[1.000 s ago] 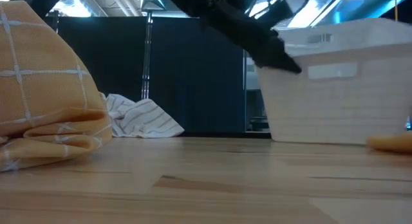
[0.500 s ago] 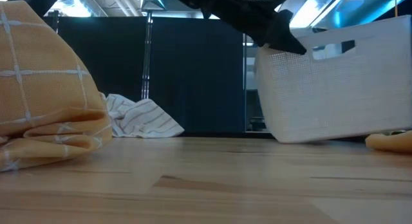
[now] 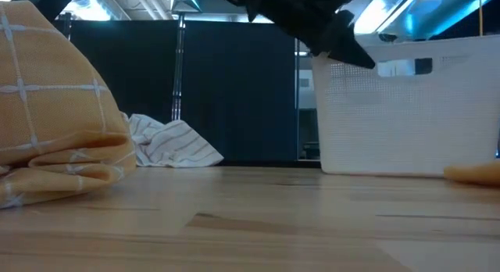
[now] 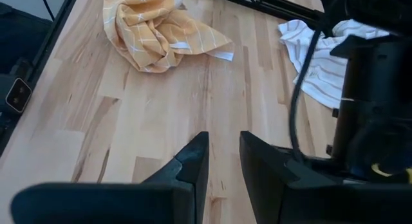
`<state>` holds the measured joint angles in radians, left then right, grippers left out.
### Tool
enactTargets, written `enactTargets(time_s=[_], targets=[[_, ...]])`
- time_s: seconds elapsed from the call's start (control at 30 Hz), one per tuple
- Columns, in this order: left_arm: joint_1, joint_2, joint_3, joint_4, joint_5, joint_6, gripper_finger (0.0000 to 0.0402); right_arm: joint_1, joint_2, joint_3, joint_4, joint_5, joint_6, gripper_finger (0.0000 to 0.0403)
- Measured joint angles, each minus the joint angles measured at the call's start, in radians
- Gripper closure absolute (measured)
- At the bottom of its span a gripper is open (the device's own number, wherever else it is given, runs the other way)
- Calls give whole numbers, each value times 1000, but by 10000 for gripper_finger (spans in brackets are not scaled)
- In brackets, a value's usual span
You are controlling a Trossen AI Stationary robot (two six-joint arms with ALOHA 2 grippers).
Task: Fold towel
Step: Move the white laundry organizer to the top of the table, then fold the yellow patterned towel
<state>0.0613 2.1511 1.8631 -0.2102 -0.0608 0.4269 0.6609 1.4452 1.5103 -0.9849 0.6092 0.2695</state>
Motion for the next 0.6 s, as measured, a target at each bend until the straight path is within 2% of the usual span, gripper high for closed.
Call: enactTargets(time_s=[0.17,0.33,0.47,0.6], targets=[[-30,-18,106,-133,-37,2,222,0,0,0,-18,0,21,313],[-54,-77,141,-316,-65,-9,228,1,0,0,-20,-1,35,313],[-83,-191,146,-497,-82,-71,234,1,0,1,-43,-29,67,313],[-120,-285,141,-716,-91,-199,245,1,1,-18,-31,-52,65,313]])
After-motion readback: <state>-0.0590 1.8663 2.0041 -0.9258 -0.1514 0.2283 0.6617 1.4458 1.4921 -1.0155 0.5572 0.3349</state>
